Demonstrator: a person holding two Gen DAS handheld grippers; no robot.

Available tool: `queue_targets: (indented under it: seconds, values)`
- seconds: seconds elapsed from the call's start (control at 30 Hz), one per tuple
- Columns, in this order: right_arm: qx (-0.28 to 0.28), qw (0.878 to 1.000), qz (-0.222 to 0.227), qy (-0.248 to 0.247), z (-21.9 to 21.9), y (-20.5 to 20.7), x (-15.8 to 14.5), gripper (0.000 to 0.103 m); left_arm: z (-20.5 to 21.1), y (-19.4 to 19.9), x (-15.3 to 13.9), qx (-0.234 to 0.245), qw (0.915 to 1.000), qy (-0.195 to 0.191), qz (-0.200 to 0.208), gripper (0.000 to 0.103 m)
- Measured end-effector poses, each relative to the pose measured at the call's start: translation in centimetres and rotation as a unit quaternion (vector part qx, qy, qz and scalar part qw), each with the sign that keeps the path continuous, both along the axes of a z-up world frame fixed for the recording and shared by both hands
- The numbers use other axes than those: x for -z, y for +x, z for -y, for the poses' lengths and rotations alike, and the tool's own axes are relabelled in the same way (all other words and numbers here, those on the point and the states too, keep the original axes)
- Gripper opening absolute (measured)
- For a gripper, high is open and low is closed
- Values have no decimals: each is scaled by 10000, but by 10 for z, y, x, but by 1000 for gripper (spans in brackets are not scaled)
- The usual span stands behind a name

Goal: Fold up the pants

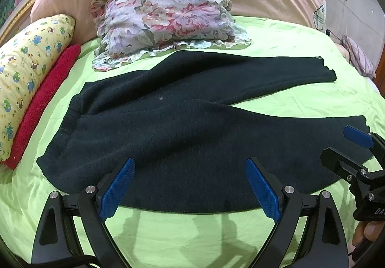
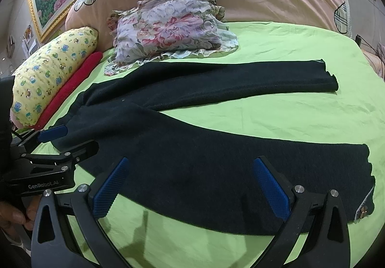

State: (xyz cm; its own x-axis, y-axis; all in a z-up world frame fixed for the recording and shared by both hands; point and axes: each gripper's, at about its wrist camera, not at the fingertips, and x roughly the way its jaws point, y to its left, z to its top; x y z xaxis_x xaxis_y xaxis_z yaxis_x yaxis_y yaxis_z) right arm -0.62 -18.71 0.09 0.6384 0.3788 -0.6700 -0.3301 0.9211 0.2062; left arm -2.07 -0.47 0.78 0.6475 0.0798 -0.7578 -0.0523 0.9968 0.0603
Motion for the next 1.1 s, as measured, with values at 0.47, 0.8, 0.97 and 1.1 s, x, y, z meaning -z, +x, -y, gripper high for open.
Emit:
queue_targets:
  seconds: [0.47, 0.8, 0.97, 1.1]
  values:
    - [53, 10000, -43, -15, 2, 1, 1, 102, 0, 5, 3, 25, 9999, -111, -110, 94]
    - [481, 9986, -196, -21, 35, 31, -10, 102, 8, 49, -3, 250, 9988, -324, -276, 94]
    - [752, 9970, -167, -76, 62, 58, -19, 102, 19, 83, -9, 383, 9981, -343, -337, 94]
    - [928, 9954, -204, -119, 83, 86, -25, 102, 28, 113, -11, 514, 9972, -344, -426, 94]
